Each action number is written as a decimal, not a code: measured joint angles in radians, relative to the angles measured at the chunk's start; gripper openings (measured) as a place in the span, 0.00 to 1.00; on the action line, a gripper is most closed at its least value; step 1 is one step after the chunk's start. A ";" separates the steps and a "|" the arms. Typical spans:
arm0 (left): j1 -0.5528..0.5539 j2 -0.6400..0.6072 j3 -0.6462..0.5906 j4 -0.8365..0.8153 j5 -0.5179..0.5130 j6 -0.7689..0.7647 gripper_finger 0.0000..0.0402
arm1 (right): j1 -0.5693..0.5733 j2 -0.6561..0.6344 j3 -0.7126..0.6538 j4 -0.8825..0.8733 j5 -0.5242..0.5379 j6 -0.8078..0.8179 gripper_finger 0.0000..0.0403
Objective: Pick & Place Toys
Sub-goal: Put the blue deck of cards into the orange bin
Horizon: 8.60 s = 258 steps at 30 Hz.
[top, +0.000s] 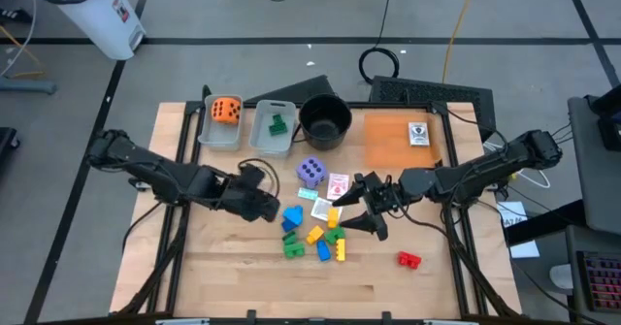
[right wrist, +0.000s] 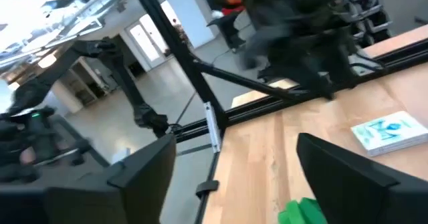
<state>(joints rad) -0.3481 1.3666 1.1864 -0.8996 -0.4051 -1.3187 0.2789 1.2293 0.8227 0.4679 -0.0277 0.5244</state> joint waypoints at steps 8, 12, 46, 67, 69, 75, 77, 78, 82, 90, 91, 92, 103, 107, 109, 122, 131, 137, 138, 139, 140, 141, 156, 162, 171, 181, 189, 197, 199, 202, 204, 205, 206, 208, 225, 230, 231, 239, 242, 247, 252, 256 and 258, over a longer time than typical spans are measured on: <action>0.011 0.005 -0.019 -0.347 0.038 -0.479 0.62 | 0.004 0.000 0.000 -0.001 0.000 0.038 0.86; 0.027 0.005 -0.026 -0.346 0.025 -0.489 0.62 | 0.004 0.000 0.000 -0.005 0.000 0.011 0.86; 0.172 0.010 -0.370 -0.004 0.179 -0.498 0.99 | 0.002 0.000 0.000 -0.073 0.000 0.039 0.86; 0.247 0.153 -0.395 0.082 0.277 -0.445 0.98 | 0.002 0.000 -0.001 -0.115 0.000 0.037 0.86; 0.247 0.172 -0.396 0.116 0.276 -0.444 0.98 | 0.002 0.000 -0.001 -0.115 0.000 0.039 0.86; 0.249 0.191 -0.398 0.158 0.280 -0.443 0.98 | 0.002 0.000 -0.001 -0.121 0.000 0.039 0.86; 0.249 0.193 -0.397 0.169 0.281 -0.444 0.98 | 0.002 0.000 -0.001 -0.122 0.000 0.039 0.86; 0.249 0.197 -0.397 0.170 0.285 -0.444 0.98 | 0.002 0.000 -0.001 -0.122 0.000 0.039 0.86; 0.249 0.206 -0.395 0.192 0.304 -0.420 0.98 | 0.002 0.000 -0.001 -0.122 0.000 0.038 0.86; 0.249 0.206 -0.396 0.215 0.303 -0.407 0.96 | 0.002 0.000 -0.001 -0.130 0.000 0.037 0.86; 0.249 0.206 -0.397 0.215 0.303 -0.403 0.94 | 0.002 0.000 -0.001 -0.130 0.000 0.037 0.86; 0.249 0.206 -0.397 0.214 0.303 -0.400 0.91 | 0.002 0.000 -0.001 -0.130 0.000 0.037 0.86; 0.249 0.207 -0.397 0.226 0.300 -0.375 0.53 | 0.002 0.000 -0.001 -0.140 0.000 0.037 0.86; 0.249 0.206 -0.370 0.229 0.286 -0.308 0.40 | 0.002 0.000 -0.001 -0.140 0.000 0.037 0.86; 0.249 0.200 -0.343 0.220 0.260 -0.271 0.33 | 0.002 0.000 -0.001 -0.140 0.000 0.037 0.86; 0.297 0.130 -0.134 0.146 0.113 -0.035 0.16 | 0.002 0.000 -0.001 -0.141 0.000 0.037 0.86; 0.299 0.115 0.118 0.379 0.066 0.344 0.18 | 0.002 0.000 -0.001 -0.141 0.003 0.037 0.86; 0.290 0.113 0.241 0.518 0.069 0.495 0.17 | 0.001 0.000 -0.001 -0.135 0.111 0.089 0.86; 0.291 0.113 0.250 0.548 0.067 0.501 0.17 | 0.000 0.000 -0.001 -0.129 0.130 0.091 0.86; 0.291 0.114 0.254 0.579 0.066 0.507 0.18 | 0.000 0.000 -0.001 -0.119 0.152 0.088 0.86; 0.291 0.115 0.254 0.611 0.066 0.511 0.19 | 0.000 0.000 -0.001 -0.103 0.175 0.081 0.86; 0.291 0.115 0.254 0.643 0.066 0.513 0.19 | 0.000 0.000 -0.001 -0.085 0.199 0.074 0.86; 0.265 0.151 0.255 0.893 0.095 0.578 0.18 | -0.055 -0.001 -0.001 0.305 0.445 0.043 0.85; 0.265 0.176 0.253 0.921 0.118 0.582 0.18 | -0.064 -0.001 -0.001 0.342 0.443 0.016 0.75; 0.265 0.185 0.254 0.927 0.139 0.593 0.18 | -0.063 -0.001 -0.001 0.344 0.442 -0.019 0.51; 0.265 0.183 0.255 0.932 0.163 0.607 0.19 | -0.061 -0.001 -0.001 0.349 0.430 -0.054 0.25; 0.273 0.182 0.255 0.948 0.243 0.619 0.25 | -0.061 -0.002 -0.001 0.349 0.393 -0.064 0.18; 0.314 0.184 0.255 1.039 0.371 0.640 0.42 | -0.061 0.001 -0.001 0.338 0.361 -0.073 0.17; 0.323 0.184 0.255 1.069 0.413 0.652 0.47 | -0.061 0.000 -0.001 0.344 0.344 -0.068 0.17; 0.339 0.184 0.255 1.076 0.462 0.665 0.53 | -0.061 0.000 -0.001 0.342 0.332 -0.034 0.18; 0.352 0.184 0.255 1.073 0.504 0.666 0.56 | -0.063 0.000 -0.001 0.340 0.308 -0.011 0.18; 0.358 0.184 0.255 1.066 0.524 0.667 0.57 | -0.066 0.000 -0.001 0.333 0.284 0.001 0.18; 0.366 0.183 0.255 1.052 0.543 0.667 0.57 | -0.070 0.000 -0.001 0.316 0.258 0.021 0.17; 0.379 0.183 0.255 1.013 0.571 0.660 0.57 | -0.080 0.000 -0.001 0.272 0.208 0.071 0.17; 0.457 0.183 0.255 0.628 0.930 0.606 0.42 | -0.149 0.000 -0.001 0.002 -0.076 0.264 0.17; 0.460 0.183 0.255 0.591 0.901 0.637 0.39 | -0.150 0.000 -0.001 -0.046 -0.084 0.274 0.17; 0.460 0.183 0.255 0.589 0.889 0.643 0.38 | -0.150 0.000 -0.001 -0.053 -0.086 0.274 0.17; 0.460 0.183 0.255 0.588 0.875 0.663 0.24 | -0.149 0.000 -0.001 -0.053 -0.085 0.272 0.18; 0.460 0.183 0.255 0.588 0.875 0.664 0.18 | -0.149 0.000 -0.001 -0.054 -0.083 0.261 0.18; 0.458 0.183 0.255 0.590 0.877 0.690 0.17 | -0.149 0.000 -0.002 -0.044 -0.079 0.217 0.21; 0.458 0.183 0.255 0.591 0.876 0.693 0.18 | -0.149 0.000 -0.002 -0.029 -0.059 0.186 0.27; 0.466 0.183 0.255 0.586 0.875 0.693 0.17 | -0.171 0.000 -0.001 0.003 0.004 0.101 0.30; 0.470 0.183 0.255 0.582 0.872 0.697 0.17 | -0.200 0.000 -0.001 0.023 0.003 0.092 0.33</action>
<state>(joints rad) 0.1217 1.5494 1.4410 -0.3176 0.4670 -0.6217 0.0789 1.2293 0.8215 0.4913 -0.0245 0.6164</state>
